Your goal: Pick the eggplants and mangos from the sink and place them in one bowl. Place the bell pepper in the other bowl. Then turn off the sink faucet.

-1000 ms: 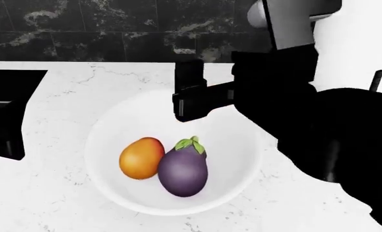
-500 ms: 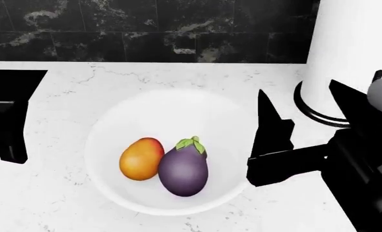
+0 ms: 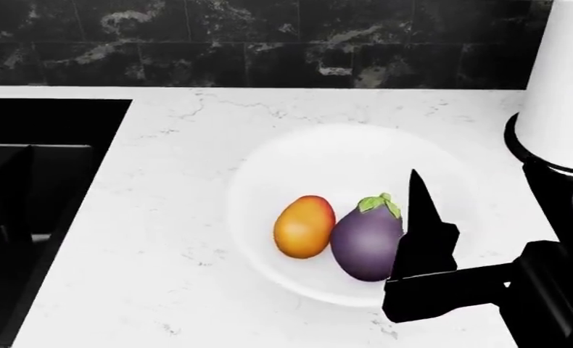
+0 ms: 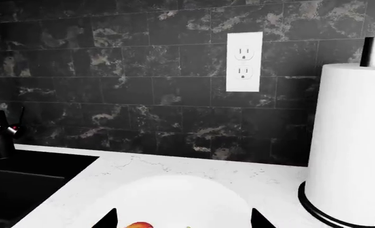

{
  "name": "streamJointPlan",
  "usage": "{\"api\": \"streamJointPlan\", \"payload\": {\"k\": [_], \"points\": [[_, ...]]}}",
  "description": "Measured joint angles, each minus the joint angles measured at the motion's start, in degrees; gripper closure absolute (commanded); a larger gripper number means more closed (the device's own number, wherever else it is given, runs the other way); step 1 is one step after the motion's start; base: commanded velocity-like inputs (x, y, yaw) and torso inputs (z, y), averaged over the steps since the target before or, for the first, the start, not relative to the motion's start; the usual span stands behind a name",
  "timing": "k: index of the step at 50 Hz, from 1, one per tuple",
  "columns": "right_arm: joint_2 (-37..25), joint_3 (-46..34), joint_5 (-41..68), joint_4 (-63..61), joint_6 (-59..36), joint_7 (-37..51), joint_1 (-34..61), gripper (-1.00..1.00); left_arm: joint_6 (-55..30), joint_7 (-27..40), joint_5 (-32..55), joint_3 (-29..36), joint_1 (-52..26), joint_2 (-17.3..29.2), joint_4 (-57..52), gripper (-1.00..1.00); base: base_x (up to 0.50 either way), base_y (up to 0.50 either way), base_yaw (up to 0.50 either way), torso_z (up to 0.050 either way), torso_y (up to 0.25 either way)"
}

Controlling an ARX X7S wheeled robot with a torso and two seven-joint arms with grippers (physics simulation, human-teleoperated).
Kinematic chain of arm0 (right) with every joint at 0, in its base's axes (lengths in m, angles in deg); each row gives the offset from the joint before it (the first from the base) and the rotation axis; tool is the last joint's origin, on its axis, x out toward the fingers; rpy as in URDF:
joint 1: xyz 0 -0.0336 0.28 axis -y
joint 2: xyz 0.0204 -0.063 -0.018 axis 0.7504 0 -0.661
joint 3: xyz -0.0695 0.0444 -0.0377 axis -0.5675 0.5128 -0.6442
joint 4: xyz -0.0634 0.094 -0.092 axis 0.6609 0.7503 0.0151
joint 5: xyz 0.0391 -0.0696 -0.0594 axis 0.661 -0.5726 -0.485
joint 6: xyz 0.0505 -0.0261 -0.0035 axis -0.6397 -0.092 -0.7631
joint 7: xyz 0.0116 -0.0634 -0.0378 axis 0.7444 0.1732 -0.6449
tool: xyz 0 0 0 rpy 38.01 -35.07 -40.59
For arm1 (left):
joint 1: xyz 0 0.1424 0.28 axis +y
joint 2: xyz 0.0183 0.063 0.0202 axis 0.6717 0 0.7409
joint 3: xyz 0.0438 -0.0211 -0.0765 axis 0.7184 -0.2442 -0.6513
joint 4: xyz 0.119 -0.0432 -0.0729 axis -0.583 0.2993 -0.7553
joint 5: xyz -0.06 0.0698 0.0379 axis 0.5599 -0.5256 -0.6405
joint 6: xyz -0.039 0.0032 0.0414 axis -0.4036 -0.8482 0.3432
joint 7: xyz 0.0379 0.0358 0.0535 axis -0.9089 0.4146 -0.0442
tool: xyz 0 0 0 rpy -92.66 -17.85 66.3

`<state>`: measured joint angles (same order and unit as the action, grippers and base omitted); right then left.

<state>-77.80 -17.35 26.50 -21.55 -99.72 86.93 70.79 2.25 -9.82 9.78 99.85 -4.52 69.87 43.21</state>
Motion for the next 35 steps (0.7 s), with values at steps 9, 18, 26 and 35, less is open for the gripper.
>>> {"api": "streamJointPlan", "payload": {"k": [9, 18, 26, 35], "points": [[-0.08, -0.3, -0.68, -0.49, -0.05, 0.49, -0.61, -1.0, 0.5, -0.04, 0.23, -0.53, 0.48, 0.64, -0.34, -1.0, 0.02, 0.47, 0.0, 0.0, 0.0], [0.16, -1.08, -1.0, -0.46, -0.09, 0.87, -0.46, -1.0, 0.9, -0.08, -0.04, -0.65, 0.9, 0.67, -0.41, -1.0, 0.0, 0.5, 0.0, 0.0, 0.0], [0.31, -1.47, -1.38, -0.35, 0.02, 0.97, -0.56, -1.0, 1.43, -0.38, -0.34, -0.8, 1.64, 0.89, -0.36, -1.0, 0.0, 0.5, 0.0, 0.0, 0.0], [0.88, -1.85, -2.08, 0.01, 0.43, 0.65, -0.9, -1.0, 1.8, -0.54, -0.67, -0.74, 2.24, 0.78, -0.36, -1.0, 0.0, 0.5, 0.0, 0.0, 0.0]]}}
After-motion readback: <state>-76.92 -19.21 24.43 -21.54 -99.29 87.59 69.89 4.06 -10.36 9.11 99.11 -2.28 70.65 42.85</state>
